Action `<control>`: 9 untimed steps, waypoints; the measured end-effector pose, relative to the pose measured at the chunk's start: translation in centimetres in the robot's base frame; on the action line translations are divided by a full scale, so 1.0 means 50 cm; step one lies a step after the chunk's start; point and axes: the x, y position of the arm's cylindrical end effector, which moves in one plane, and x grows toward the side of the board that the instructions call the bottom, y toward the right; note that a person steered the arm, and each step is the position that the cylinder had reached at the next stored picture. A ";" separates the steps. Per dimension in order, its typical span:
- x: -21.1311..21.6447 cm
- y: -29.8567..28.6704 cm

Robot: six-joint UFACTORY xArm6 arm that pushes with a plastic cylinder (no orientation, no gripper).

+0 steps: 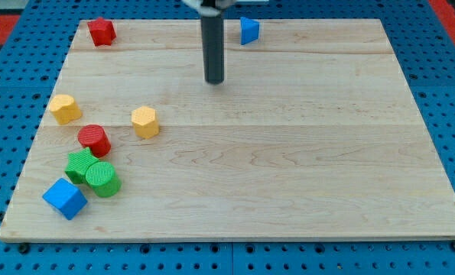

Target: Move the red circle diagonal to the green circle

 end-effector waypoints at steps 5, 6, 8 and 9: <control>-0.025 -0.287; 0.055 -0.342; 0.139 -0.411; 0.177 -0.437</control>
